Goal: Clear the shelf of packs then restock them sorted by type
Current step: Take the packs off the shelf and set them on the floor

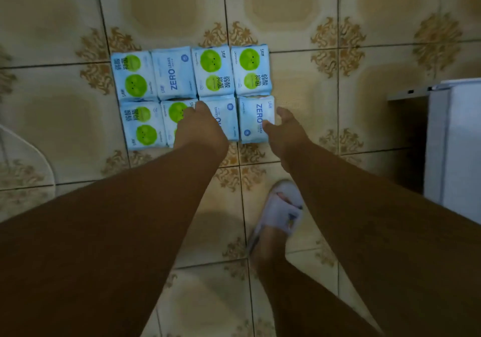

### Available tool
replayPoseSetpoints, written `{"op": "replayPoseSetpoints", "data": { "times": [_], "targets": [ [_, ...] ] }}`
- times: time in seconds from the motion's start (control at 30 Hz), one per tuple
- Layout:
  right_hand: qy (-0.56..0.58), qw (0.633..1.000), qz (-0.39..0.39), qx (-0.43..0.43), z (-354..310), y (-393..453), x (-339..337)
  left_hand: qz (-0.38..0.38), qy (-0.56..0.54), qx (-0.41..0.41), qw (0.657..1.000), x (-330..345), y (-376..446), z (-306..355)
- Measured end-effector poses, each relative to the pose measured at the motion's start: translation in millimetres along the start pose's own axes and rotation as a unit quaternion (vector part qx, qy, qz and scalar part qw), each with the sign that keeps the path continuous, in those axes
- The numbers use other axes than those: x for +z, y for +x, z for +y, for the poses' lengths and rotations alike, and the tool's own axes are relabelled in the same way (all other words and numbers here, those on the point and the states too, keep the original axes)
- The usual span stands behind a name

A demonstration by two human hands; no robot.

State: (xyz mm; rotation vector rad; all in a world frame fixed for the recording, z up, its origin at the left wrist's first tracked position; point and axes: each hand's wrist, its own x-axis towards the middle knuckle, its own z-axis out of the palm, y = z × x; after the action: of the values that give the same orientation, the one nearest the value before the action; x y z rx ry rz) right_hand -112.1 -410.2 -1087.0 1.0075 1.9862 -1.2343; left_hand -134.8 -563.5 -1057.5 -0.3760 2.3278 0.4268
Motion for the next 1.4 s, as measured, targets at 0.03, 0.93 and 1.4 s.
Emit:
{"op": "replayPoseSetpoints", "data": {
  "times": [0.03, 0.93, 1.4],
  "targets": [
    [-0.008, 1.000, -0.003, -0.015, -13.2, -29.8, -7.9, -0.005, -0.006, 0.017, 1.000, -19.3, -26.5, 3.9],
    [0.206, 0.800, 0.529, -0.194, -152.5, -820.4, -351.1, 0.027, -0.053, 0.735, 0.675, -390.0, -709.2, 212.5],
    [0.214, 0.643, 0.722, -0.135, 2.8, -1002.7, -443.8, -0.074, -0.095, 0.835, 0.537, -281.5, -947.2, 272.2]
  ]
}}
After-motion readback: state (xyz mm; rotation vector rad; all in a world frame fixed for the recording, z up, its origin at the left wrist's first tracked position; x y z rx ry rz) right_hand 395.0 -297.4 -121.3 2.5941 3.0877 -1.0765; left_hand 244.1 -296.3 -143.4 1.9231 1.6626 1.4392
